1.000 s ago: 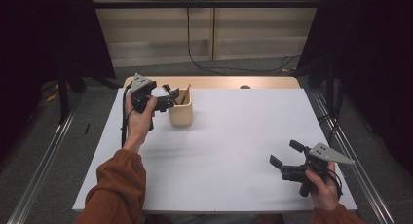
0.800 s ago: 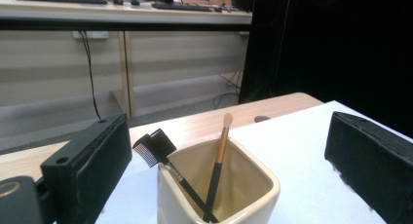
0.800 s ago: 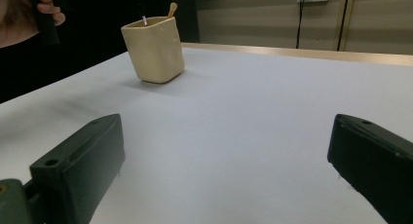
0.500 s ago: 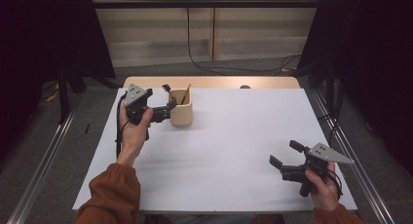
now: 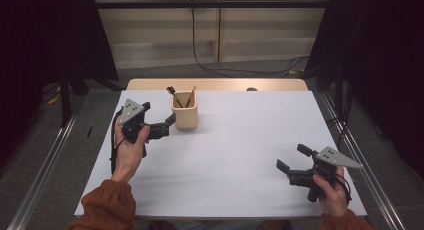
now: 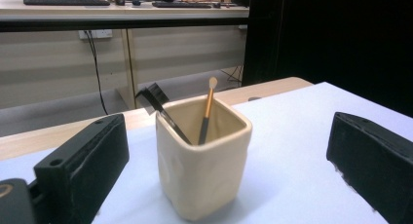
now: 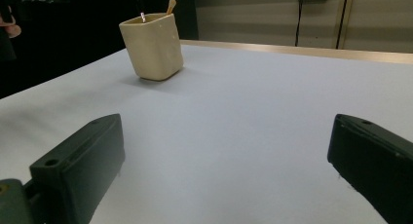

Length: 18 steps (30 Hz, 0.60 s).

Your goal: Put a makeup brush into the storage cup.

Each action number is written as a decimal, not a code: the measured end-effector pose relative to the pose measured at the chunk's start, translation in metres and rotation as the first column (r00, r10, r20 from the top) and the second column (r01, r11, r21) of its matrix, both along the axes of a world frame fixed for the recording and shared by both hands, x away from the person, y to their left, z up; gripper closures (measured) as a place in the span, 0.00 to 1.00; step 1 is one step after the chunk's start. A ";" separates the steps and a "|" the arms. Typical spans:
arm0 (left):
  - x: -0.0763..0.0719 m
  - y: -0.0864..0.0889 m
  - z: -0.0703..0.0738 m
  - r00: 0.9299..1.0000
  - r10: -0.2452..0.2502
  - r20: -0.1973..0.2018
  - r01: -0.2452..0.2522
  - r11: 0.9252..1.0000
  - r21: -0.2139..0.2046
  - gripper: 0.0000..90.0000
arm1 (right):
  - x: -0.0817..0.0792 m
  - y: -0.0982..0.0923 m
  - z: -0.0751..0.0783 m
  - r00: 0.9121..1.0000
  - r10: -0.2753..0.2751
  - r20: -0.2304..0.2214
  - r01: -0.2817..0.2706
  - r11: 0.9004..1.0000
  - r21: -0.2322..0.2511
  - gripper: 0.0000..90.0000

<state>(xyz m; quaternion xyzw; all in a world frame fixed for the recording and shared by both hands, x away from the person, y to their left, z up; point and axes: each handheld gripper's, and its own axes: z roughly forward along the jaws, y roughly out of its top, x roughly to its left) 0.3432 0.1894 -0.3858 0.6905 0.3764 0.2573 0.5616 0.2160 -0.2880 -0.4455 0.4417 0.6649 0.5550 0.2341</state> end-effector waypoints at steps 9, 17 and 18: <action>-0.028 0.015 -0.009 1.000 0.005 -0.003 -0.005 1.000 0.003 0.02 | -0.001 0.000 0.000 1.000 -0.006 -0.001 0.006 1.000 -0.004 0.00; -0.047 0.019 -0.014 1.000 0.013 0.000 -0.013 1.000 0.024 0.02 | -0.001 0.000 0.000 1.000 -0.010 -0.004 0.010 1.000 -0.006 0.00; -0.051 0.021 -0.015 1.000 0.009 -0.006 -0.009 1.000 0.018 0.02 | -0.001 0.000 0.000 1.000 -0.011 -0.004 0.011 1.000 -0.006 0.00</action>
